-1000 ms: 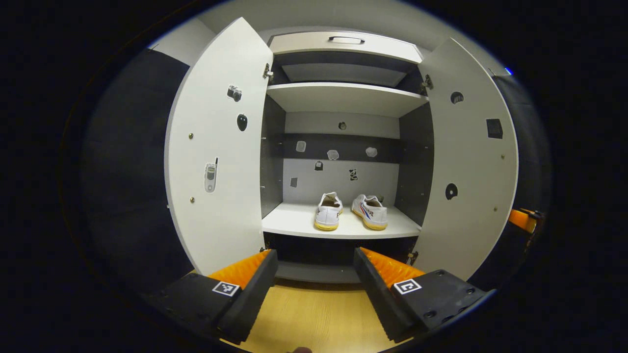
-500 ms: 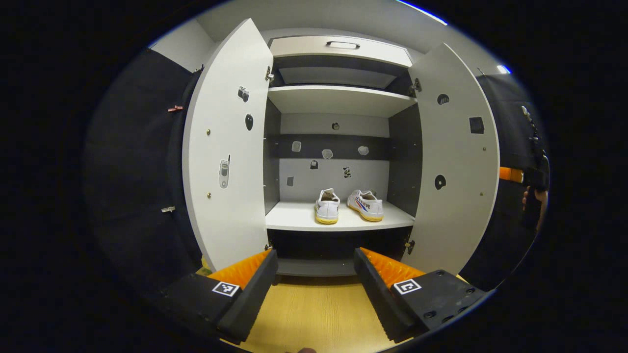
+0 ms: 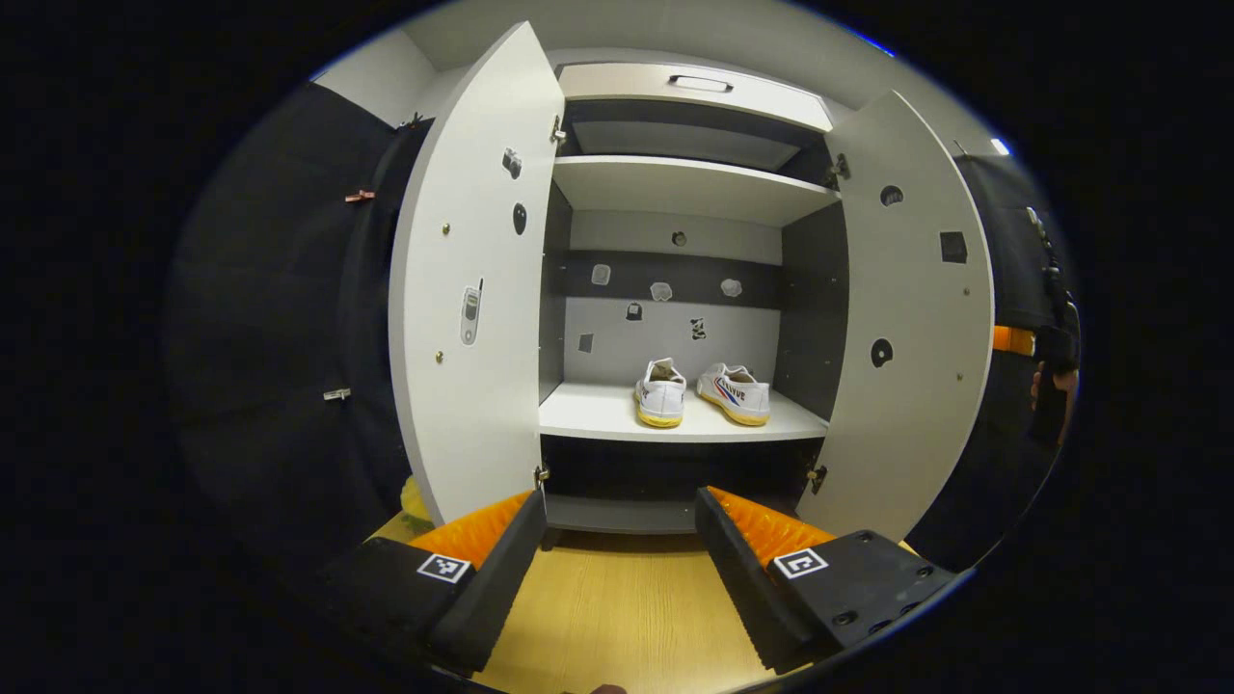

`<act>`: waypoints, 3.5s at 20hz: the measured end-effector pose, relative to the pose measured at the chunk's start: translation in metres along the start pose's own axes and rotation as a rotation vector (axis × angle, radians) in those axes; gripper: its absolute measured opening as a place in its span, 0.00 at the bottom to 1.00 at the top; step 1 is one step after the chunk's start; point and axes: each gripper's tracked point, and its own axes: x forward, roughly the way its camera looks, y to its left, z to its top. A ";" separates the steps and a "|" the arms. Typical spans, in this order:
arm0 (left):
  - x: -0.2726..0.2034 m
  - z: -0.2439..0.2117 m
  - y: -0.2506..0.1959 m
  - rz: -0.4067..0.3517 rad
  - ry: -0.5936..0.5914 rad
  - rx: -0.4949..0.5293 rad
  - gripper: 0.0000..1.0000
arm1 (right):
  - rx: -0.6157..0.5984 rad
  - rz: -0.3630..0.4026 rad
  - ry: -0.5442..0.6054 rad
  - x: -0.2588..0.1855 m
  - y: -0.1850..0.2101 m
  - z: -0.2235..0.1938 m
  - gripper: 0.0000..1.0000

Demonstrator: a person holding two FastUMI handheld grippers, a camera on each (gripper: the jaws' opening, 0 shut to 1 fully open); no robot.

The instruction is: Grab one shoe with the right hand and put it into the shoe cabinet, grab the other shoe with the left hand and put it into the shoe cabinet; then close the right door with the right hand and the left door with the left hand.

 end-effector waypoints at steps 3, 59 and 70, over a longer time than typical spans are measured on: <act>0.000 0.004 0.008 0.002 -0.005 0.009 0.98 | 0.001 -0.006 0.001 -0.003 0.013 -0.001 0.96; 0.079 0.137 0.228 -0.059 -0.111 0.072 0.88 | 0.140 -0.073 0.210 -0.077 0.170 -0.119 0.98; 0.078 0.129 0.100 -0.116 -0.080 0.050 0.92 | 0.146 -0.023 0.224 -0.071 0.127 -0.127 0.98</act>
